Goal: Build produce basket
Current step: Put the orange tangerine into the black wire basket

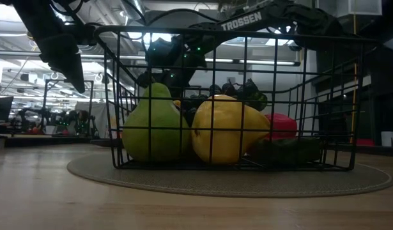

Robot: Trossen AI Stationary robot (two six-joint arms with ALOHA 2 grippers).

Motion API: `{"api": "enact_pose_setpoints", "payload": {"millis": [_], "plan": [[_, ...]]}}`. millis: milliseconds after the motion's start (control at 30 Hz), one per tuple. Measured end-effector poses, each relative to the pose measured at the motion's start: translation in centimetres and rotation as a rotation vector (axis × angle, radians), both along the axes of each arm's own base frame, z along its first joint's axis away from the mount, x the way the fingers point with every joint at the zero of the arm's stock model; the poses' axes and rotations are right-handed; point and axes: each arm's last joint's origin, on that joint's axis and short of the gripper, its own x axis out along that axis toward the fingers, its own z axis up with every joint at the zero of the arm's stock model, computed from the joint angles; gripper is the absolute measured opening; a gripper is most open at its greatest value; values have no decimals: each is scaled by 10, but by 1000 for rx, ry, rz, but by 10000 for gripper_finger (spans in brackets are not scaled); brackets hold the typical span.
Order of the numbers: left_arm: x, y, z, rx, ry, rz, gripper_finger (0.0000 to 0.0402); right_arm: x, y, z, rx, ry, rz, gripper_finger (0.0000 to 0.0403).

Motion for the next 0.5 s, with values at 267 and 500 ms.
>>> {"api": "enact_pose_setpoints", "payload": {"millis": [267, 500], "plan": [[0, 0, 0, 0, 0, 0, 41, -1, 4, 5, 42, 2, -31, 98], [0, 0, 0, 0, 0, 0, 41, -12, 6, 10, 14, 121, -77, 98]]}}
